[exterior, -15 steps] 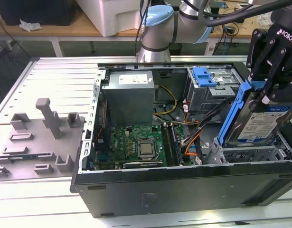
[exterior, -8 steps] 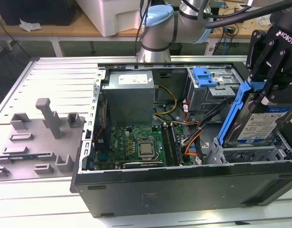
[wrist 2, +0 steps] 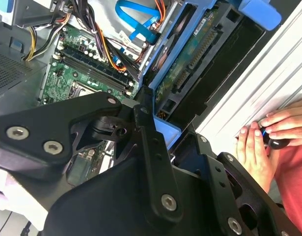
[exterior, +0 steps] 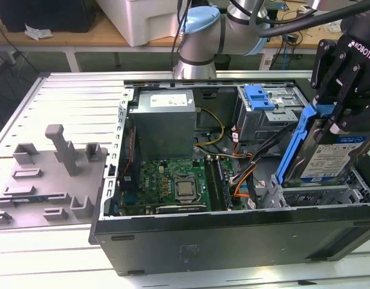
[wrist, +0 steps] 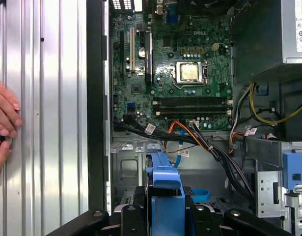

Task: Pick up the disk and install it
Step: 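Insert the disk into the insertion slot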

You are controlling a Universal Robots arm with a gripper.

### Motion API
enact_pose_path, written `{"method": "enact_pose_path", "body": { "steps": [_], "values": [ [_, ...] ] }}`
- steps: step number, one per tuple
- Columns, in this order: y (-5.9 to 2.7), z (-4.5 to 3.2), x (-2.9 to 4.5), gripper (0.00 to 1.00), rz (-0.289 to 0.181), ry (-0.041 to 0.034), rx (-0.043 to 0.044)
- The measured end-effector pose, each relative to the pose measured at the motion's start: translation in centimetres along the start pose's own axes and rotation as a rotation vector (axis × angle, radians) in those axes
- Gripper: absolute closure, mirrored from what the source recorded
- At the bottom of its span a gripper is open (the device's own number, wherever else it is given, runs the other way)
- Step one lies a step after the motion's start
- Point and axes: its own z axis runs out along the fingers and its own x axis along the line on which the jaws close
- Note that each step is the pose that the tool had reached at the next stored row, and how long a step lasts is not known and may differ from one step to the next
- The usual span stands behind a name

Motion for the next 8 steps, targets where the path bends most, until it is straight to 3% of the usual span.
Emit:
{"method": "enact_pose_path", "body": {
  "steps": [8],
  "values": [
    [0.00,-0.23,0.00,0.63,0.001,-0.0004,-0.0012]
  ]
}}
